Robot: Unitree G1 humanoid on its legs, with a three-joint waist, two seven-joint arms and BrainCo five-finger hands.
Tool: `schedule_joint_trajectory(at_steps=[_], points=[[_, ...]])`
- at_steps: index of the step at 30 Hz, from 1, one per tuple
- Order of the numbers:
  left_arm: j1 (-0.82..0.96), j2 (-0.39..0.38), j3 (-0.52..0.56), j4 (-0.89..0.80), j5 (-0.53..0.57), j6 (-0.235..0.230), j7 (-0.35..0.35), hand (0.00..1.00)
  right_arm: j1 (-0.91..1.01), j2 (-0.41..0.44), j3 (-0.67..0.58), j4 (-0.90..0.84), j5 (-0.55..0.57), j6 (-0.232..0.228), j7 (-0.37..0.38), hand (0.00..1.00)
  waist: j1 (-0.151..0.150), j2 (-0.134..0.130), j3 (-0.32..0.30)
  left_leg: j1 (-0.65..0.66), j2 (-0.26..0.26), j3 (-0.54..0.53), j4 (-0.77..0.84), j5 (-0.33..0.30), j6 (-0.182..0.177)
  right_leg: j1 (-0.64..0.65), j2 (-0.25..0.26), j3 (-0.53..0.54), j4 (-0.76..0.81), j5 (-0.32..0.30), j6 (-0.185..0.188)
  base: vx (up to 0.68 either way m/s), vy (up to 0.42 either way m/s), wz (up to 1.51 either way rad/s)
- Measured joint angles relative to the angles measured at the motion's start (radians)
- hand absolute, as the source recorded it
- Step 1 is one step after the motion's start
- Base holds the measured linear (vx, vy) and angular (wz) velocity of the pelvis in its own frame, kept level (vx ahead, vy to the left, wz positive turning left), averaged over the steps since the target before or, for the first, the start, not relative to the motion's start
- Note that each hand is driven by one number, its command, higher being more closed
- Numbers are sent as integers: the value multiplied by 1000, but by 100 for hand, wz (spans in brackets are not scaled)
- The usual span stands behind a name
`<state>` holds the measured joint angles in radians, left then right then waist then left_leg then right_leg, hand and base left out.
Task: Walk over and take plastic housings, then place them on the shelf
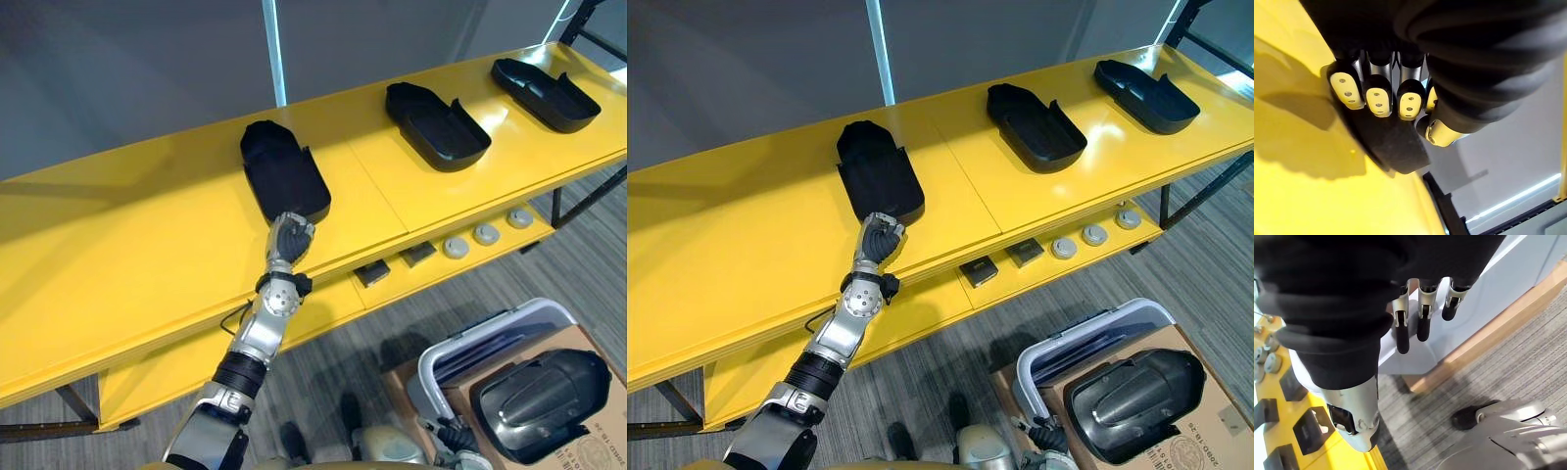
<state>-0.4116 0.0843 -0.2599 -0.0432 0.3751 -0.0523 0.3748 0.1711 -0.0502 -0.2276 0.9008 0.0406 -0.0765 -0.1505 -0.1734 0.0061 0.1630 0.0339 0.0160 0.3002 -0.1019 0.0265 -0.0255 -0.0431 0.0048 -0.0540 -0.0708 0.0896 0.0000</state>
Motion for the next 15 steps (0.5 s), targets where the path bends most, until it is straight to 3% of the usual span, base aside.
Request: schedule_joint_trajectory(at_steps=[3, 6, 8, 12, 15], points=[[40, 14, 44, -185, -12, -55, 11, 100, 13, -8, 0, 15, 0, -3, 0, 0, 15, 4, -2, 13, 0, -7, 0, 0, 0, 15, 0, -5, 0, -4, -3, -2, 6, 7], [128, 20, 165, -307, -32, -101, 56, 100, 22, -20, 0, 30, 0, -1, 1, 0, 27, 8, -3, 16, 0, -39, 0, 0, 0, 28, -1, -35, 5, -14, -6, -6, -4, 28], [197, 18, 266, -336, -73, -113, 98, 100, 22, -23, -3, 55, 1, -2, 0, 0, 31, 8, -3, 21, 0, -64, 0, 1, 0, 43, -2, -58, 6, -22, -3, -6, -8, 38], [351, -7, 471, -351, -170, -133, 188, 100, 41, -30, -11, 87, 9, 5, -2, 0, 77, 7, -7, 33, 0, -104, 0, 3, 3, 66, -4, -95, 17, -38, -11, -4, -6, 30], [488, -52, 564, -336, -254, -148, 244, 100, 54, -31, -11, 97, 10, 14, -4, 0, 105, 0, -12, 33, 1, -126, 0, 1, 1, 82, -5, -113, 19, -47, -10, -16, -1, 23]])
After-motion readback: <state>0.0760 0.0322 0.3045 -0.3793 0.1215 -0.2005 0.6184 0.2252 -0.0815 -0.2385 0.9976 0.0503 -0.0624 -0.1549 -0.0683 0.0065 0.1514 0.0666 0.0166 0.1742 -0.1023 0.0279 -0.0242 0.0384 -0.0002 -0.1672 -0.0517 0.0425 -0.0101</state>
